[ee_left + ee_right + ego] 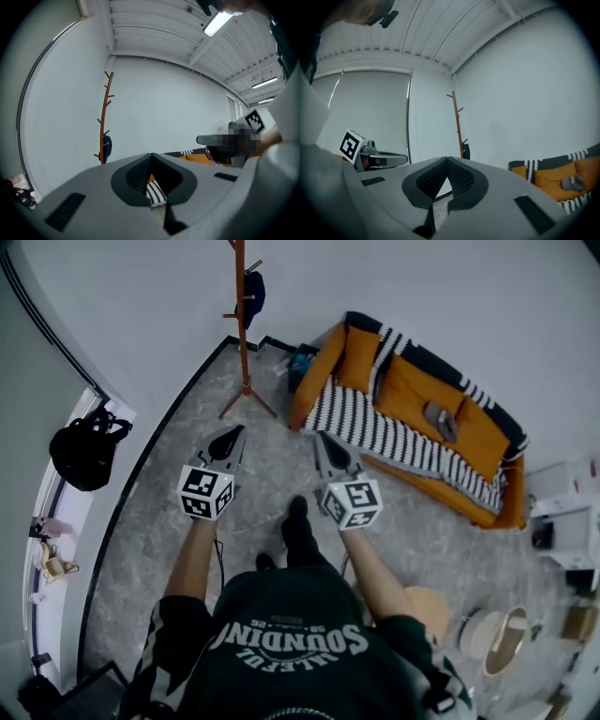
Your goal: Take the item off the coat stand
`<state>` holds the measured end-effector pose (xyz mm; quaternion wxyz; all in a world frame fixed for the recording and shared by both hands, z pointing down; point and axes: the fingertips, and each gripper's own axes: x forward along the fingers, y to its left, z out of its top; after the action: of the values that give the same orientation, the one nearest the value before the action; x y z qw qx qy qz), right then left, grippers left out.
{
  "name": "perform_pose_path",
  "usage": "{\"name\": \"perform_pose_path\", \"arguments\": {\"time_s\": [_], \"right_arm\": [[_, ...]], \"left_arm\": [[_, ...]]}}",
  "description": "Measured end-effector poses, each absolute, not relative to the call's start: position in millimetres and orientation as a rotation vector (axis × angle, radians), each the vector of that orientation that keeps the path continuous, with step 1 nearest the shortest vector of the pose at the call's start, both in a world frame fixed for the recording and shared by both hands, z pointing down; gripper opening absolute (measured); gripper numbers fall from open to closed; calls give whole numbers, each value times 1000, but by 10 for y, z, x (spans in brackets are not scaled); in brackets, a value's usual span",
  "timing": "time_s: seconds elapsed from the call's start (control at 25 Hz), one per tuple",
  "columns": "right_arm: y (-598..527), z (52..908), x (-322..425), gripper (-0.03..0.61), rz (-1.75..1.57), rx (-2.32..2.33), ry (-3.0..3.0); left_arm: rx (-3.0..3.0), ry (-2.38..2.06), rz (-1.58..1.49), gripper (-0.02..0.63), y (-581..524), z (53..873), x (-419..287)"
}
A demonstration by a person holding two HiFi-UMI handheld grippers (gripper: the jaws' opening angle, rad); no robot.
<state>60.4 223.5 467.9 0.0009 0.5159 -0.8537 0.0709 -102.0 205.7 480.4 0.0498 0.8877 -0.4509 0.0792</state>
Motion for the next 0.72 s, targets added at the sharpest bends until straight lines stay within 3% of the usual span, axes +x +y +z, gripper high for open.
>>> {"name": "perform_pose_path", "arguments": {"time_s": [0.72], "right_arm": [[253, 4625, 1049, 0, 233, 1496, -2728]], "left_arm": [[2600, -1479, 273, 2, 254, 4763, -639]]}}
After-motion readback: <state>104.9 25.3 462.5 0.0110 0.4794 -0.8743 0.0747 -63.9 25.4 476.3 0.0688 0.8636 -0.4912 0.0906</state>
